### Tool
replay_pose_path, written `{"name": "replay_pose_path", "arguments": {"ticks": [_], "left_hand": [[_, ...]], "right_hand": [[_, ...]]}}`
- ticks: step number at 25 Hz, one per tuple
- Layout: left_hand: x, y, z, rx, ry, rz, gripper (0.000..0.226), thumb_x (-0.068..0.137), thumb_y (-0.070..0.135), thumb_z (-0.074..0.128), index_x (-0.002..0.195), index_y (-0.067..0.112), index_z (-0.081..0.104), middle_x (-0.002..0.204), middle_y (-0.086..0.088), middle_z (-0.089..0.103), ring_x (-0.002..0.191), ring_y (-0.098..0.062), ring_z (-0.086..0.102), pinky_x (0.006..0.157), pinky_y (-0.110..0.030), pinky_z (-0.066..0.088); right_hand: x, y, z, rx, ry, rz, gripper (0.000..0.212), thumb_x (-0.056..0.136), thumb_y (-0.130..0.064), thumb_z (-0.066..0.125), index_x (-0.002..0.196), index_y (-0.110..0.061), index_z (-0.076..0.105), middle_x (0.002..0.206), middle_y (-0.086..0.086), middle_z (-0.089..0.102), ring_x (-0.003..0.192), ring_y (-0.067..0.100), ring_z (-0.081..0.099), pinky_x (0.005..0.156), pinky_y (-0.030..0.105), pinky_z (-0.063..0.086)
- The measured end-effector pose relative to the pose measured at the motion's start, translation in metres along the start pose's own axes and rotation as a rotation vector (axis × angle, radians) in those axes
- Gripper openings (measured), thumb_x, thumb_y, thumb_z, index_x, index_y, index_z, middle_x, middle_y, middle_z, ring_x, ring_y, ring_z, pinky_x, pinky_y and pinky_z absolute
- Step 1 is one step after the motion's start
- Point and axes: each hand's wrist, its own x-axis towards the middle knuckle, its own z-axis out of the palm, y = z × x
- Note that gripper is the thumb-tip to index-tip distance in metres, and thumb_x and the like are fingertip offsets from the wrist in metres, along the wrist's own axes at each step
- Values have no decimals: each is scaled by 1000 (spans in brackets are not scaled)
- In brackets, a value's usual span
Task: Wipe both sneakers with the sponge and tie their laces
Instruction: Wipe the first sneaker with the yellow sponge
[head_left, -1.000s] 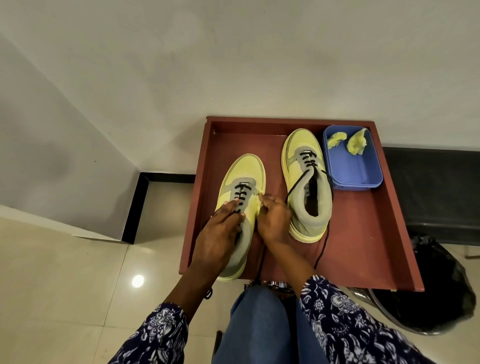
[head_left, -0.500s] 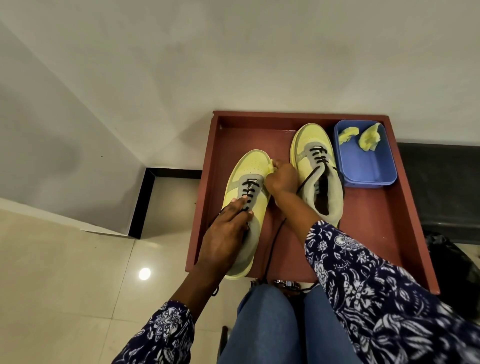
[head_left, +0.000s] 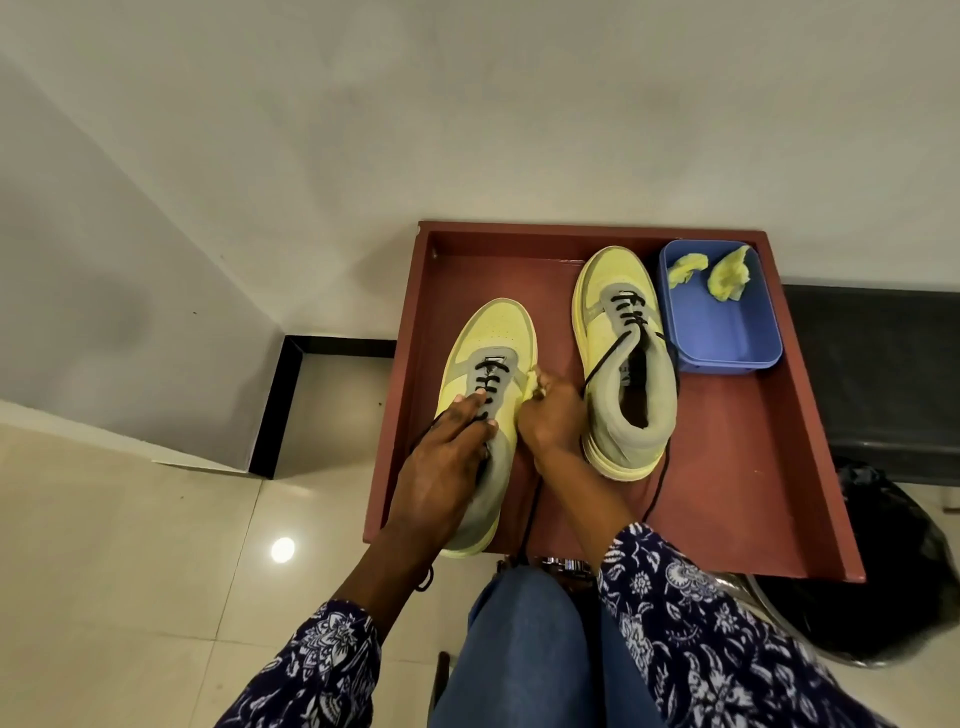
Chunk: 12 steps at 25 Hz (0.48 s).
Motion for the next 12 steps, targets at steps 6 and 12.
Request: {"name": "replay_pose_path", "arguments": {"ticks": [6,12], "left_hand": [[-1,-1,1,-13,3,7,35,83,16,40,95,-1,69,119,-23,61,107,-37,61,84,-41,50],[-2,-1,-1,-19,-15,-5,36,84,16,39,97,1,68,123,-21,59,112,-35,58,90,-38,44]], "right_hand": [[-33,38,26,177,-55,21,35,79,-3,51,105,-19,68,101,6,69,90,26,65,81,44,56],[-56,46,17,326,-116,130,41,84,4,49,115,-17,63,106,1,68,97,19,62,89,35,53]]}}
